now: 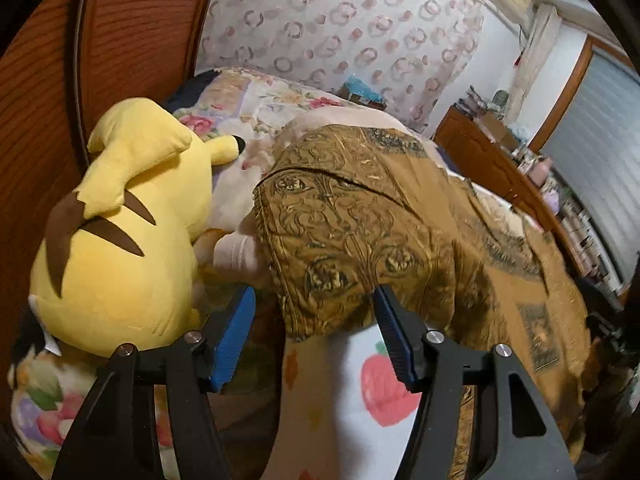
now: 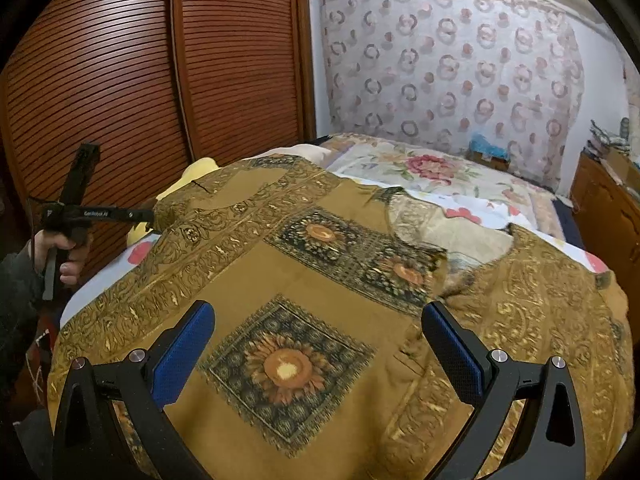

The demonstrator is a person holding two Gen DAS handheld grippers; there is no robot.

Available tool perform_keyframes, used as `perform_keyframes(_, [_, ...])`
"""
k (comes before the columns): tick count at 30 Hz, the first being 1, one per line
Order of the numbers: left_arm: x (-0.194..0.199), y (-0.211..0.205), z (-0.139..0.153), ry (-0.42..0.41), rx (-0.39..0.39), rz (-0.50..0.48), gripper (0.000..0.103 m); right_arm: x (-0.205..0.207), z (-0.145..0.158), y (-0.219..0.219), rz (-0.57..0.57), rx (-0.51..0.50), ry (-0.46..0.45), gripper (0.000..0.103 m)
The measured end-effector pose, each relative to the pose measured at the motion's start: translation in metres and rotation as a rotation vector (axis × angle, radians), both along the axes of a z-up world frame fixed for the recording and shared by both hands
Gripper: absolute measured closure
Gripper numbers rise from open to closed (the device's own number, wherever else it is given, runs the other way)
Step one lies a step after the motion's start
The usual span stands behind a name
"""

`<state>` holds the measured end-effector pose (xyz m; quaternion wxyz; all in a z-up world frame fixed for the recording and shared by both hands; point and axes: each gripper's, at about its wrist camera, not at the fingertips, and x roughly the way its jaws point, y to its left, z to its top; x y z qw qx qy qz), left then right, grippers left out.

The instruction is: Fold small clothes

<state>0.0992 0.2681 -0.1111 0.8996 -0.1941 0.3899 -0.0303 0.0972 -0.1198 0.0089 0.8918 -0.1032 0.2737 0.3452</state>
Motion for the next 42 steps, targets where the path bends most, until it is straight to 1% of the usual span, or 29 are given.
perform_keyframes(5, [0.007, 0.01, -0.013, 0.03, -0.08, 0.003, 0.04, 0.014, 0.0, 0.018, 0.037, 0.011, 0.044, 0.0])
perform_keyframes(7, [0.008, 0.012, -0.018, 0.04, -0.097, 0.001, 0.042, 0.018, -0.002, 0.026, 0.05, 0.004, 0.056, 0.0])
perform_keyframes(10, [0.009, 0.01, -0.021, 0.036, -0.122, -0.025, 0.053, 0.023, -0.006, 0.031, 0.083, 0.013, 0.085, 0.0])
perform_keyframes(12, [0.007, 0.009, -0.02, 0.03, -0.128, -0.035, 0.071, 0.023, -0.007, 0.032, 0.084, 0.008, 0.088, 0.0])
perform_keyframes(13, [0.007, 0.009, -0.019, 0.023, -0.127, -0.037, 0.075, 0.022, -0.008, 0.032, 0.085, 0.003, 0.084, 0.0])
perform_keyframes(15, [0.001, 0.005, -0.012, 0.009, -0.082, -0.036, 0.091, 0.023, -0.008, 0.028, 0.081, 0.001, 0.084, 0.0])
perform_keyframes(16, [0.0, 0.003, -0.009, 0.003, -0.062, -0.033, 0.095, 0.024, -0.007, 0.029, 0.078, 0.002, 0.085, 0.0])
perform_keyframes(21, [-0.016, -0.009, 0.016, -0.044, 0.061, 0.002, 0.096, 0.023, -0.005, 0.022, 0.056, 0.009, 0.071, 0.0])
perform_keyframes(23, [-0.019, -0.015, 0.026, -0.074, 0.084, -0.004, 0.096, 0.024, -0.004, 0.019, 0.046, 0.018, 0.071, 0.0])
perform_keyframes(25, [-0.019, -0.025, 0.038, -0.09, 0.124, -0.007, 0.096, 0.025, -0.003, 0.016, 0.037, 0.028, 0.075, 0.0])
perform_keyframes(27, [-0.017, -0.034, 0.049, -0.12, 0.143, -0.025, 0.096, 0.024, -0.001, 0.012, 0.025, 0.031, 0.064, 0.0])
perform_keyframes(31, [-0.003, -0.061, 0.076, -0.185, 0.149, -0.08, 0.096, 0.027, 0.003, 0.0, -0.003, 0.053, 0.047, 0.0])
perform_keyframes(35, [0.017, -0.099, 0.095, -0.225, 0.171, -0.166, 0.096, 0.028, 0.004, -0.018, -0.05, 0.073, 0.039, 0.0])
perform_keyframes(39, [0.026, -0.138, 0.104, -0.235, 0.187, -0.251, 0.096, 0.026, 0.003, -0.035, -0.094, 0.084, 0.029, 0.0])
perform_keyframes(42, [0.028, -0.162, 0.103, -0.218, 0.21, -0.297, 0.096, 0.025, -0.001, -0.042, -0.122, 0.095, 0.04, 0.0])
